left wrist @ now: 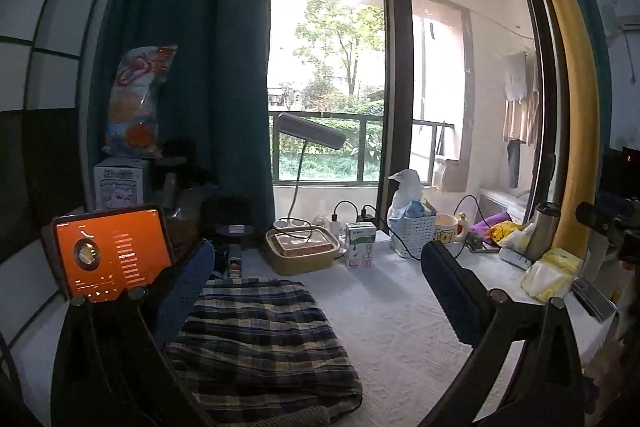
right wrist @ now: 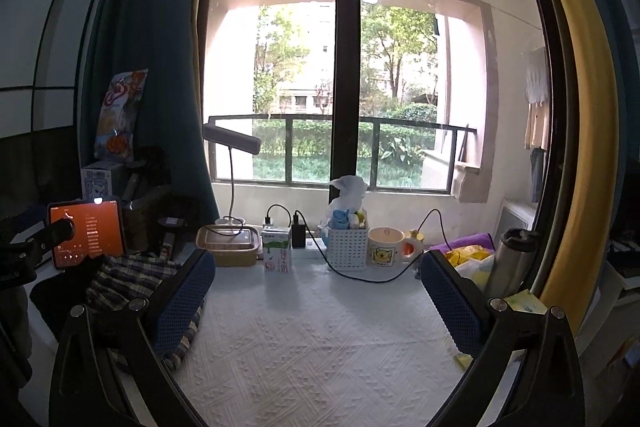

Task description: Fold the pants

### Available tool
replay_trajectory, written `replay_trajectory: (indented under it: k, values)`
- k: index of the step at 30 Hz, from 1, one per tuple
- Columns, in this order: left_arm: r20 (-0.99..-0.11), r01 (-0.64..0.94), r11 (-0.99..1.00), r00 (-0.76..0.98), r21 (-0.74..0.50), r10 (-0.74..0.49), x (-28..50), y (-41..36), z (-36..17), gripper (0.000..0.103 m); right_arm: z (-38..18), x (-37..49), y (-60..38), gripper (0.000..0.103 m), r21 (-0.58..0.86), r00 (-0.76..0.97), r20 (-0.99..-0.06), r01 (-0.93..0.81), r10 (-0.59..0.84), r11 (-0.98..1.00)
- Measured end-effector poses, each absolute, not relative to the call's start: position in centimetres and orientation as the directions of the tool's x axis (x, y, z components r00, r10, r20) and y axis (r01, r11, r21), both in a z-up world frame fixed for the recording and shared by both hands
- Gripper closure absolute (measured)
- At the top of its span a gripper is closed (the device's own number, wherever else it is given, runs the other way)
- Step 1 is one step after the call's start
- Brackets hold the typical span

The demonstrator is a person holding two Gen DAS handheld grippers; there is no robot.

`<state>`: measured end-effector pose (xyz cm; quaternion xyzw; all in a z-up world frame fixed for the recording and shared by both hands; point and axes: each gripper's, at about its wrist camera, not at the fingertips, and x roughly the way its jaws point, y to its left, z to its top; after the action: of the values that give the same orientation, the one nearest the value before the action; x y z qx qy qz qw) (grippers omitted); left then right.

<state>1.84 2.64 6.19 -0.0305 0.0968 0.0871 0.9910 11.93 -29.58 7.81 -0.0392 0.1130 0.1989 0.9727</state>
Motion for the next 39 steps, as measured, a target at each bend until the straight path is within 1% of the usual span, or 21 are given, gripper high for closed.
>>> replay_trajectory:
  k: [7, 16, 26, 39]
  values:
    - [-0.211, -0.206, 0.979, 0.957, -0.015, 0.198, 1.6, 2.9, 5.5, 0.001, 7.3, 12.5, -28.6, 0.0, -0.035, 0.884, -0.265, -0.408, 0.385, 0.912]
    - [-0.23, -0.231, 0.973, 0.948, -0.018, 0.221, 1.7, 3.5, 4.8, 0.001, 6.4, 13.0, -27.4, 0.0, -0.048, 0.868, -0.311, -0.421, 0.387, 0.906]
    - [-0.238, -0.23, 0.973, 0.946, -0.014, 0.221, 1.5, 3.7, 4.6, 0.001, 6.1, 13.2, -26.9, 0.0, -0.052, 0.861, -0.323, -0.429, 0.392, 0.902]
    - [-0.208, -0.218, 0.976, 0.954, 0.009, 0.215, 1.1, 2.9, 4.9, 0.001, 6.2, 12.9, -26.9, 0.0, -0.053, 0.857, -0.322, -0.44, 0.401, 0.897]
